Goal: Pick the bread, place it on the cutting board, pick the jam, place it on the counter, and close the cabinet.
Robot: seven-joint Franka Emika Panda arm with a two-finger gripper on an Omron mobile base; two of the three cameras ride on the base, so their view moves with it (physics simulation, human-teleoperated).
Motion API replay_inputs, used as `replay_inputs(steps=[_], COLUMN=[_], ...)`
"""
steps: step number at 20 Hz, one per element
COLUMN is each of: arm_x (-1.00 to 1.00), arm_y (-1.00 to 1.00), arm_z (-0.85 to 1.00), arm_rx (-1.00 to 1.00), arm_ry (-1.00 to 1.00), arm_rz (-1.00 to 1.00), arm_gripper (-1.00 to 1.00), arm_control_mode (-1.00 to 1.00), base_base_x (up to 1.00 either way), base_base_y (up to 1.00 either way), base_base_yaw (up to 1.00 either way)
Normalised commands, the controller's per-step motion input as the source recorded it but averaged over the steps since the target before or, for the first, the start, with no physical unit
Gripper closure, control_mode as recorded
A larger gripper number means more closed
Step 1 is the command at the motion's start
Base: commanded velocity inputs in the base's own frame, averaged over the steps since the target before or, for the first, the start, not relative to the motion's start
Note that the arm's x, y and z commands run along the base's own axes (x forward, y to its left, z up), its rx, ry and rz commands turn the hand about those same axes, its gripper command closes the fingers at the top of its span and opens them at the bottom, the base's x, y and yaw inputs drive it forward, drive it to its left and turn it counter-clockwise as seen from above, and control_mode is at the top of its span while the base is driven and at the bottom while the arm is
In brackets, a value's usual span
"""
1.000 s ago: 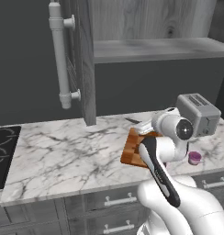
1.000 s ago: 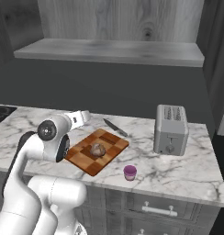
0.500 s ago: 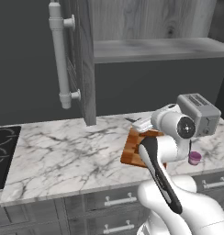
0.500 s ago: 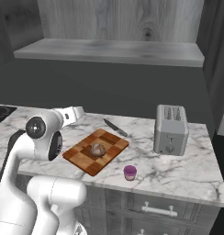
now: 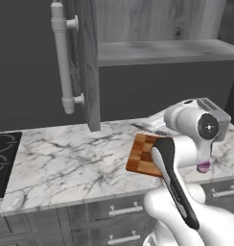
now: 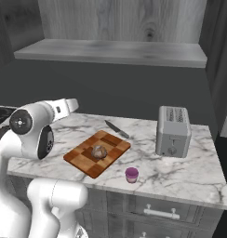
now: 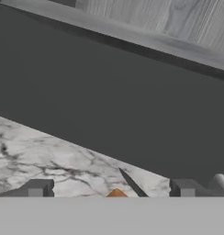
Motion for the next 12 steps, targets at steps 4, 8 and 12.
replay_inputs(steps=[4,8,12], arm_x=[-0.52,-0.65,-0.72], arm_y=[0.0,0.0,0.03], arm_z=[0.23,0.2,0.18], arm_rx=[0.03,0.02,0.0], arm_ry=[-0.12,-0.11,-0.07], arm_rz=[0.0,0.0,0.0], arm_gripper=[-1.0,-1.0,-1.0], arm_control_mode=[-1.0,-1.0,-1.0], base_base_x=[0.0,0.0,0.0], base_base_y=[0.0,0.0,0.0], base_base_yaw=[0.0,0.0,0.0])
